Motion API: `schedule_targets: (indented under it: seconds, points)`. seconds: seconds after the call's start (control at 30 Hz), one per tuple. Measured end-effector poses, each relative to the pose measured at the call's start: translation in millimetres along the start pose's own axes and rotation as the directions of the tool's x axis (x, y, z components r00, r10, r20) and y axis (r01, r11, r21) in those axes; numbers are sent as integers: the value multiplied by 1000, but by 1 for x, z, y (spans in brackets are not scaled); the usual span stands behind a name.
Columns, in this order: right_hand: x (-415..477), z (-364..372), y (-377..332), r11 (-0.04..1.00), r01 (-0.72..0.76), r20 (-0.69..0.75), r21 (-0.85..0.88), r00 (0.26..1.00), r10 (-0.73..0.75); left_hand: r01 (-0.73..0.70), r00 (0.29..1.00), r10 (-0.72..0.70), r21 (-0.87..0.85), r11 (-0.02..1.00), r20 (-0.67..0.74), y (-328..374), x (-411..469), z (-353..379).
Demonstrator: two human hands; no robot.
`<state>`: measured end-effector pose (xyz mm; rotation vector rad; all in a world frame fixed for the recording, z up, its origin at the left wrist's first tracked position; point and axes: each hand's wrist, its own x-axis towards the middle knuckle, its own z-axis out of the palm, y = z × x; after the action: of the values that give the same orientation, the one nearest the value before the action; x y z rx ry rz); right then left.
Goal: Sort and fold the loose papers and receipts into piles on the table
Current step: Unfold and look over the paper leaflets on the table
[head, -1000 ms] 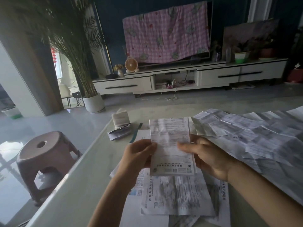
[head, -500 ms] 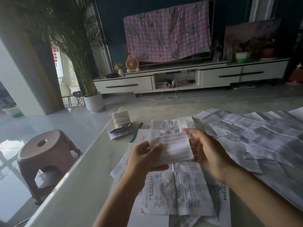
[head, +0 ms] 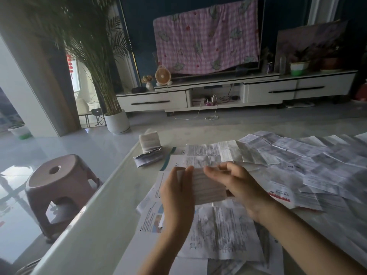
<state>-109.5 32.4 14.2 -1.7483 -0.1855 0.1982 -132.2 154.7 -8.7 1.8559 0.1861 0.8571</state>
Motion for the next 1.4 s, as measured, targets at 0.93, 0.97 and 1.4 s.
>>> schedule_targets:
  seconds: [0.93,0.97,1.4]
  points:
    - [81,121,18,898,330,-407,-292,807,-429,204,978,-200,67,977,-53,-63,52,-50]
    - [90,133,17,909,275,-386,-313,838,-386,292,956,-290,53,955,-43,-74,60,-60]
    - [130,94,1,951,190,-233,-244,940,-248,507,862,-403,496,705,-307,-128,99,-101]
